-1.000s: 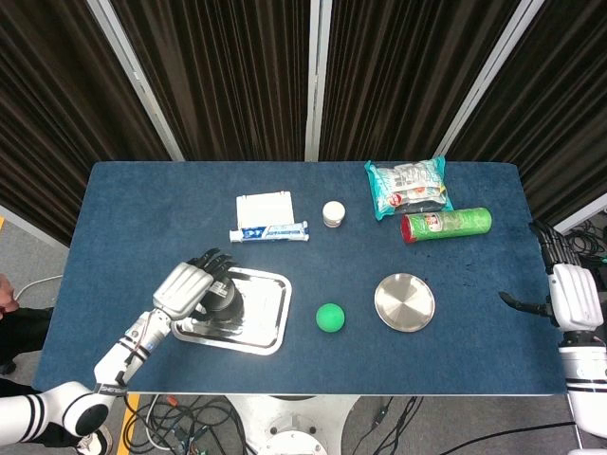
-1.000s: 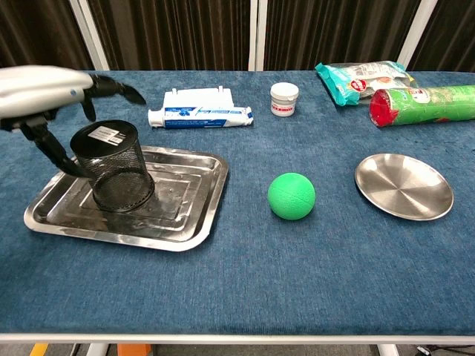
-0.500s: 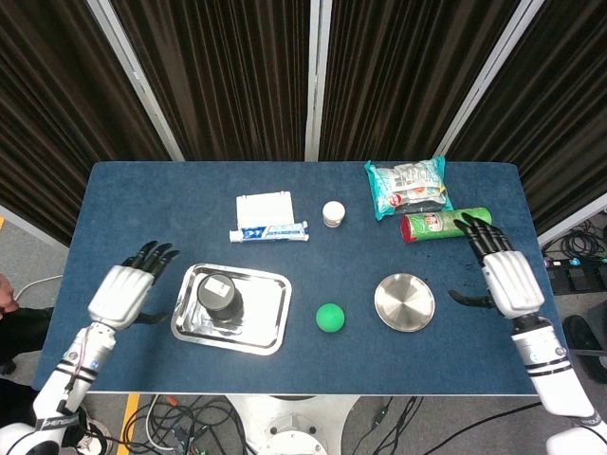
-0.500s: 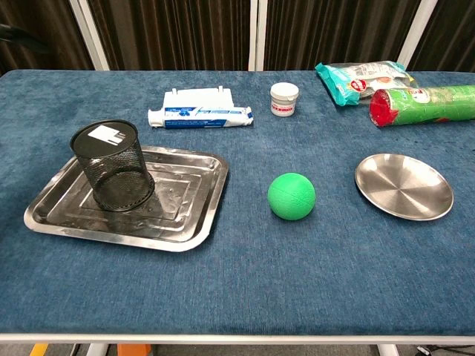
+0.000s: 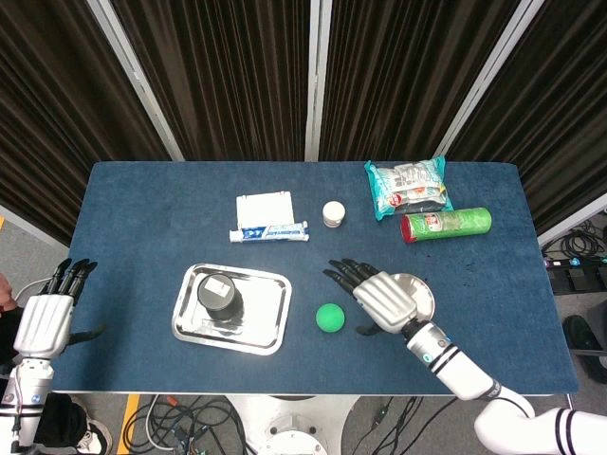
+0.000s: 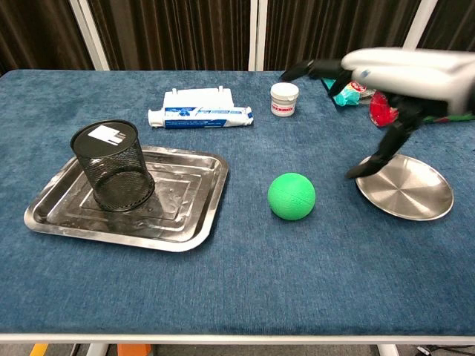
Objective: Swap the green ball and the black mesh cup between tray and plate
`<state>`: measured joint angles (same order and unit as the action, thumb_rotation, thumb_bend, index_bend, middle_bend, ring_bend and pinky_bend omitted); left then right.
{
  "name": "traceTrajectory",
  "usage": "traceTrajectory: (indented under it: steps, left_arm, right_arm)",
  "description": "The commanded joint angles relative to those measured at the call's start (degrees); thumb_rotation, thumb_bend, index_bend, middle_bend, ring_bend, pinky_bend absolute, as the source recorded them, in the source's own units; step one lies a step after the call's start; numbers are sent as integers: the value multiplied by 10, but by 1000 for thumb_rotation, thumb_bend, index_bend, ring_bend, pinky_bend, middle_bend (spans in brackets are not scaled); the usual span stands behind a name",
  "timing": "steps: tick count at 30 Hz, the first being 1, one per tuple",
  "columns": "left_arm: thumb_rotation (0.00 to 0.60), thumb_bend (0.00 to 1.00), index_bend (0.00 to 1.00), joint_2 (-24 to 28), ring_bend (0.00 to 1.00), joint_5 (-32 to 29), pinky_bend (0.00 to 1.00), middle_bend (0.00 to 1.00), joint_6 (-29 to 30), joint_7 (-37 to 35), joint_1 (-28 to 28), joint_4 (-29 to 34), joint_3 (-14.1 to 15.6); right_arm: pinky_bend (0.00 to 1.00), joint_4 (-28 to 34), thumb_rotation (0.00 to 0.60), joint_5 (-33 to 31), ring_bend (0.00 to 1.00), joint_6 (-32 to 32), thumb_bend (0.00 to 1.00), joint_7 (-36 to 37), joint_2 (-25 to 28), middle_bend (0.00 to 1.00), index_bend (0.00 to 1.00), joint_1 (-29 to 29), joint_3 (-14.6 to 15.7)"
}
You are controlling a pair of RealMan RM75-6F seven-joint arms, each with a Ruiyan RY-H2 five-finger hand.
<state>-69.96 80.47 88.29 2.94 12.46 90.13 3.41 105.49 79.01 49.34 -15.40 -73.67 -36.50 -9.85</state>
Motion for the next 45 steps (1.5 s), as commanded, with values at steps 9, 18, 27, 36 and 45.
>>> traceTrajectory:
  steps: [9, 18, 27, 36, 45]
  left_arm:
    - [600, 45, 106, -13, 18, 14, 280, 95, -6, -46, -27, -36, -6]
    - [600, 46, 109, -21, 18, 17, 280, 95, -23, -68, -36, -60, -15]
    - [600, 46, 115, -28, 18, 19, 280, 95, -32, -85, -45, -78, -23]
    - [600, 45, 125, -30, 18, 24, 280, 95, -37, -87, -49, -83, -31]
    - [600, 46, 128, -33, 18, 22, 280, 95, -45, -91, -54, -88, -36]
  right_arm:
    - [257, -38, 600, -127, 0, -5, 0, -134, -100, 50, 0, -48, 21]
    - [299, -46, 600, -178, 14, 14, 0, -185, -131, 81, 0, -64, 37]
    - [401, -65, 600, -205, 100, 18, 0, -201, -155, 153, 119, -78, 49]
    - [571, -76, 600, -218, 225, 28, 55, -210, -169, 247, 297, -85, 60]
    - [694, -85, 600, -200, 376, 54, 108, -197, -177, 379, 480, -81, 59]
